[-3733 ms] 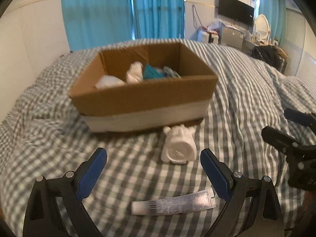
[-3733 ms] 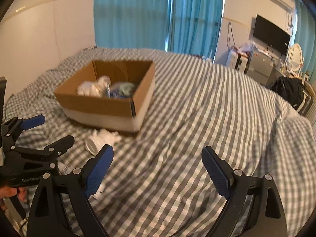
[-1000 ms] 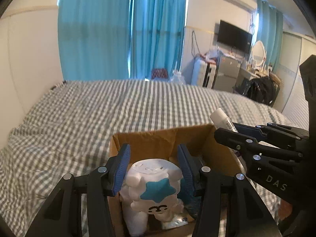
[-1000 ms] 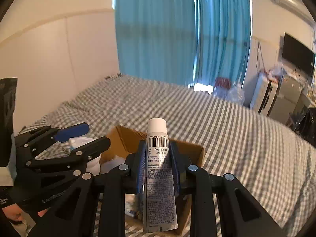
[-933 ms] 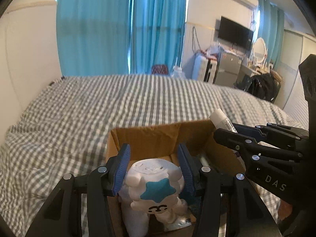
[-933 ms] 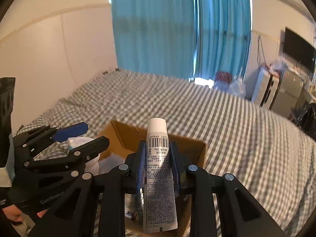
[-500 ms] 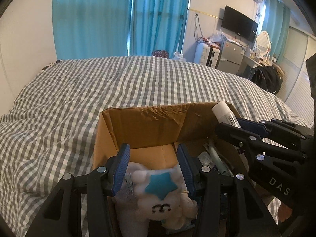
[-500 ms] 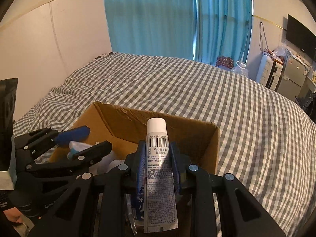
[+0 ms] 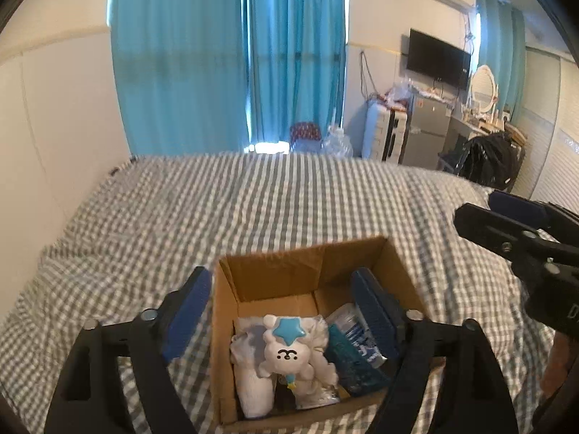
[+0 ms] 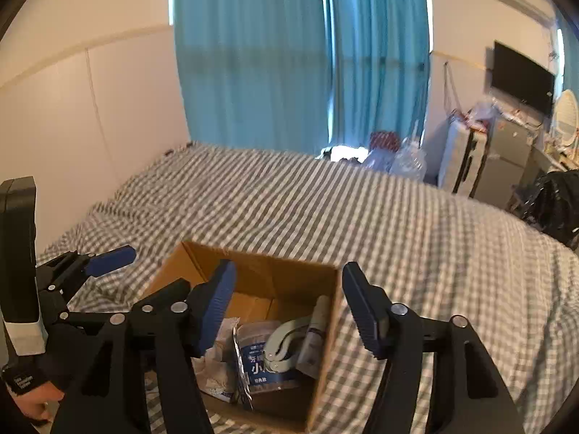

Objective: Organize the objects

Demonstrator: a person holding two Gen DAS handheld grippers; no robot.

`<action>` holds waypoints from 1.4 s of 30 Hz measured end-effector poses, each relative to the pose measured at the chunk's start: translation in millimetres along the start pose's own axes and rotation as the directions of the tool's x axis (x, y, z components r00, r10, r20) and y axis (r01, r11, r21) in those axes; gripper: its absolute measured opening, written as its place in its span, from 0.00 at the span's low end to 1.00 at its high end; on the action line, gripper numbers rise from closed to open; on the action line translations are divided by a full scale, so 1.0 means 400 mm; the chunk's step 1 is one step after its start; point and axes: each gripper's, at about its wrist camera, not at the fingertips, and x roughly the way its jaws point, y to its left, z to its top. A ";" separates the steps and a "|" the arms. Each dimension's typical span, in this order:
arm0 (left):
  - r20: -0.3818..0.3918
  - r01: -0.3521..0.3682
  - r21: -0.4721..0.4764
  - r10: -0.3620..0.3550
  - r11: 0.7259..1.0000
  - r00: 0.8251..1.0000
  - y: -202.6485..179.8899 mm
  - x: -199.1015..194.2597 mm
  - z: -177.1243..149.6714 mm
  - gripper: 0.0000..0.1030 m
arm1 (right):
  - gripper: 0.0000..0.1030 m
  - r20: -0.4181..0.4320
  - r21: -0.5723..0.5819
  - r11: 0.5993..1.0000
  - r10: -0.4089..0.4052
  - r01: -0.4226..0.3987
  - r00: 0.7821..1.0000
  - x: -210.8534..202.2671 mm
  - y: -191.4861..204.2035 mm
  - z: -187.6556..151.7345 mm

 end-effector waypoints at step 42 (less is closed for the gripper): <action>0.361 -0.121 -0.117 0.156 0.986 0.920 -0.050 -0.436 -0.298 1.00 | 1.00 0.347 0.007 0.984 -0.171 0.180 0.922 -0.449 0.047 -0.300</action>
